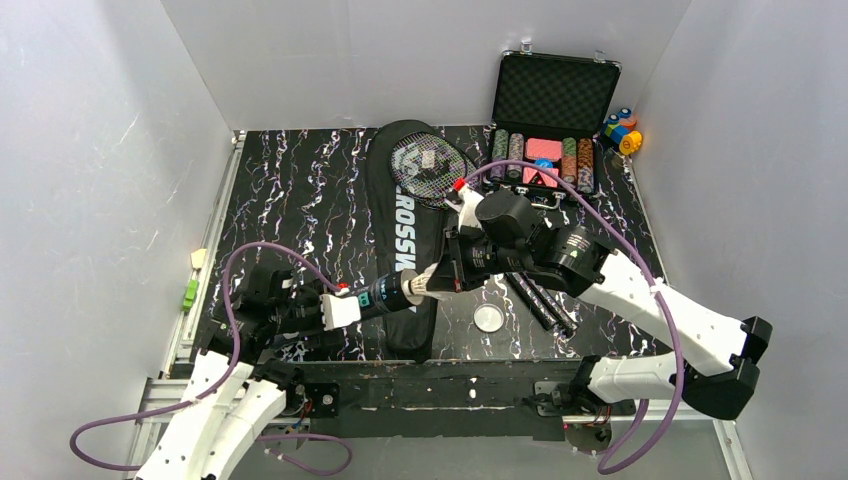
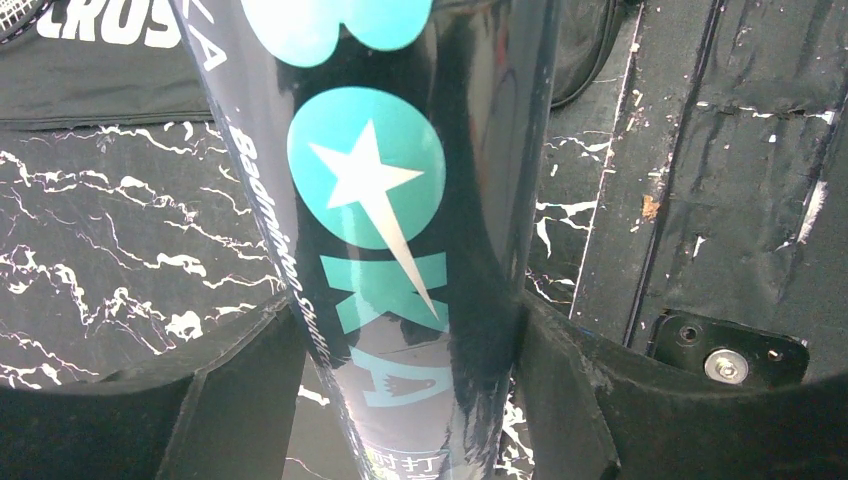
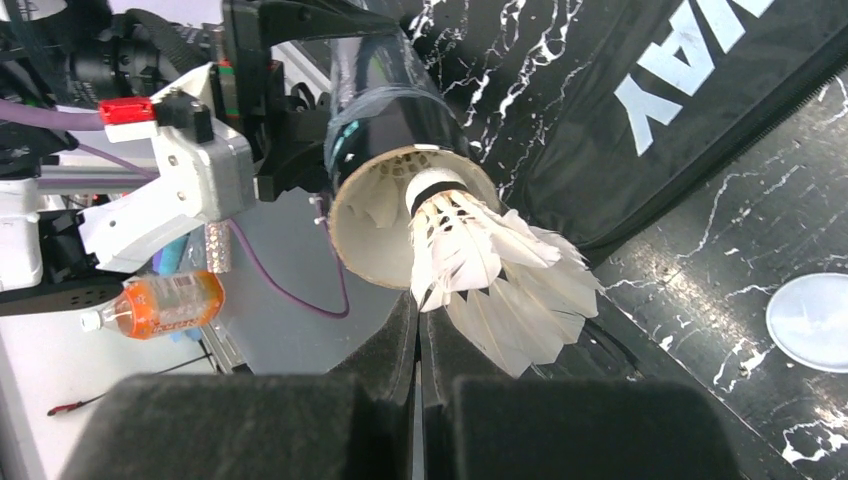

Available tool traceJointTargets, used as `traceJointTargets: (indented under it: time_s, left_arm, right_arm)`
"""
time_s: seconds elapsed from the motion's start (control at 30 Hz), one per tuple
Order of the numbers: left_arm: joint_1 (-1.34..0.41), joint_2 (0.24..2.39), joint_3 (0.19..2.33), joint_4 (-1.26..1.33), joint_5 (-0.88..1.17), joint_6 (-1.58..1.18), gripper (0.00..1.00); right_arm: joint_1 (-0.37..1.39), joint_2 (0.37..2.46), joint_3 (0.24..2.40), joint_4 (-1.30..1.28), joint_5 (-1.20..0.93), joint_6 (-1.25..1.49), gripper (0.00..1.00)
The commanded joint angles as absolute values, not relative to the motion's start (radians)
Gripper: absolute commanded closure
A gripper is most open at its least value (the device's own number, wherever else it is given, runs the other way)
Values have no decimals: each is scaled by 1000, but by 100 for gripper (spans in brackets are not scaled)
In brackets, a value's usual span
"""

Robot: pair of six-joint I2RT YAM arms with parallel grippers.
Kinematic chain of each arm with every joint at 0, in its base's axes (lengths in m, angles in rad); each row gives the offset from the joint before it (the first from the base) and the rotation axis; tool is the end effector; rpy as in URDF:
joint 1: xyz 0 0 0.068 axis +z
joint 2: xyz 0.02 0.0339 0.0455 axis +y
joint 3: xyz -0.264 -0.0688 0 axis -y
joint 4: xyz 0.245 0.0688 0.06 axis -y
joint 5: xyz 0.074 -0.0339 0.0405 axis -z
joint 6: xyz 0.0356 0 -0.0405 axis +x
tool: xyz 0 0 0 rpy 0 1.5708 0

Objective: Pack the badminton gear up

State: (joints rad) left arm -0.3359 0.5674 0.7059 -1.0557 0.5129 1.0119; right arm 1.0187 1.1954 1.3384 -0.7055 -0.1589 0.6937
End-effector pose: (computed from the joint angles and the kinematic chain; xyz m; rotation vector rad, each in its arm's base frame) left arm 0.0845 -0.0480 0.2653 1.6280 1.7041 -0.3169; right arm 0.1261 0.2154 0.3952 -0.4842 2.3126 1.1069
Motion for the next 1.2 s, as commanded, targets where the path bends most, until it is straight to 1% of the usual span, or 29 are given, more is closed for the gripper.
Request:
traceJointTargets:
  time_s: [0.0,0.43,0.47,0.53,0.67,0.8,0.97,1.17]
  left_arm:
    - [-339,555,733,-1038,538,1022,86]
    - [-339,546,732,-1043,547,1021,87]
    - [-339,545,733,-1043,548,1020,87]
    - [-339,544,734,-1044,548,1019,87]
    - [-339,540,732,-1045,546,1019,86]
    - [-339,540,729,-1046,549,1019,87]
    - [-339,538,728,-1045,551,1020,87]
    - [-340,541,737,-1046,557,1013,87]
  right_arm:
    - [1048,1213,1405,-654,-147,682,99]
    - [1073,1270,1348,-497,-231,729,99]
    - [1074,1280,1352,-494,-239,730,94]
    - [1076,1304,1363,-498,-245,730,89]
    - [1078,1319,1374,-496,-254,733,69]
    - [1078,1268,1372,-502,-232,731,58]
    - [1072,1158,1360,-525,-188,732,51]
    - [1049,1059,1296,-563,-136,739,50]
